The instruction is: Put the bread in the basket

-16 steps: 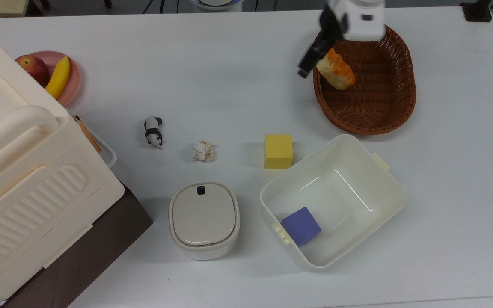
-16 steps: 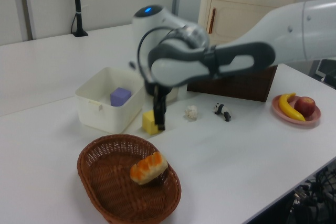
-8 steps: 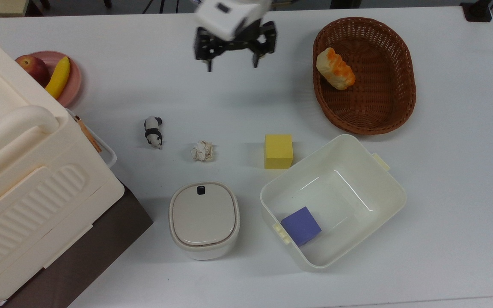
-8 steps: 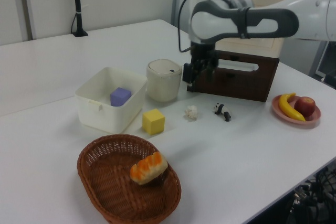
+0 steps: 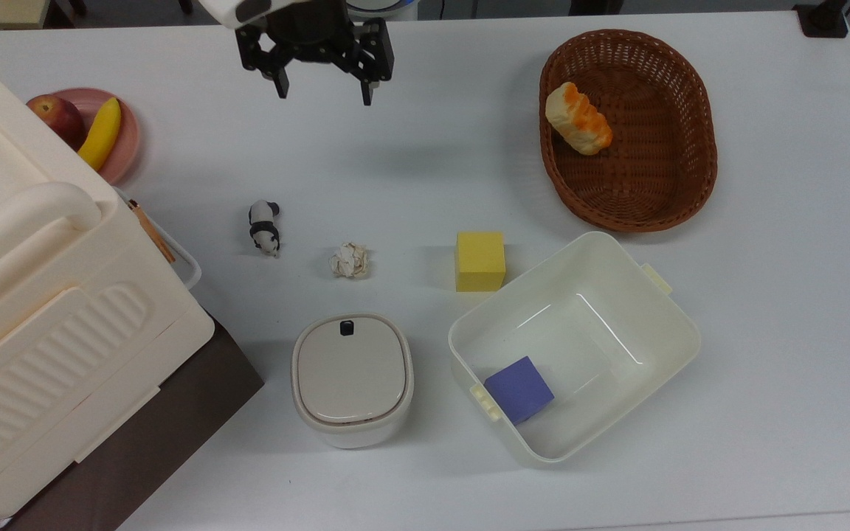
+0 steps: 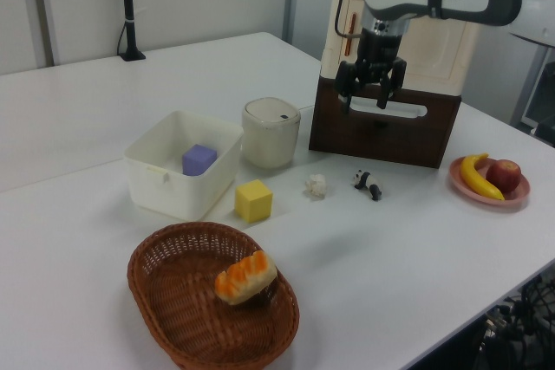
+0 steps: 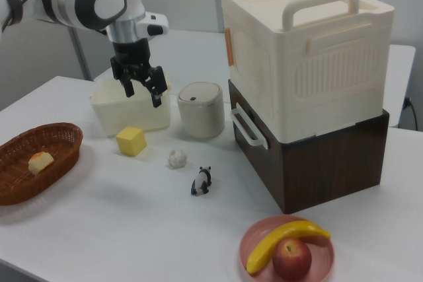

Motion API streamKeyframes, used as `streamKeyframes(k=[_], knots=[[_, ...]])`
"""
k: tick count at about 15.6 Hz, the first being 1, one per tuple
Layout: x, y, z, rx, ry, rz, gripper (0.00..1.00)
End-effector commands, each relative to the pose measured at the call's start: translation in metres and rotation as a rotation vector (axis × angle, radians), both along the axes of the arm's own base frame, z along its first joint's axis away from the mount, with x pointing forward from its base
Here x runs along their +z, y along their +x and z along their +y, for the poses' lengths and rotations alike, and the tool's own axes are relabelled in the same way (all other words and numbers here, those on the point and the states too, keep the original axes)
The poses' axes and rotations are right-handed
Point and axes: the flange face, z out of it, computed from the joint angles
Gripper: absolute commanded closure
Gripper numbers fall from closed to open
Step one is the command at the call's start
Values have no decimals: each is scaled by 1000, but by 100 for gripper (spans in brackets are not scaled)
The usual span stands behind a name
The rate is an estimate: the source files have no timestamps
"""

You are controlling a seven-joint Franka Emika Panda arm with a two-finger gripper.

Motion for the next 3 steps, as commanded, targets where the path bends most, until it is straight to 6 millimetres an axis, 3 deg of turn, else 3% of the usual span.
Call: streamKeyframes(k=[1, 3], knots=[[13, -3, -5, -37, 16, -5, 0], [12, -3, -5, -37, 16, -5, 0]])
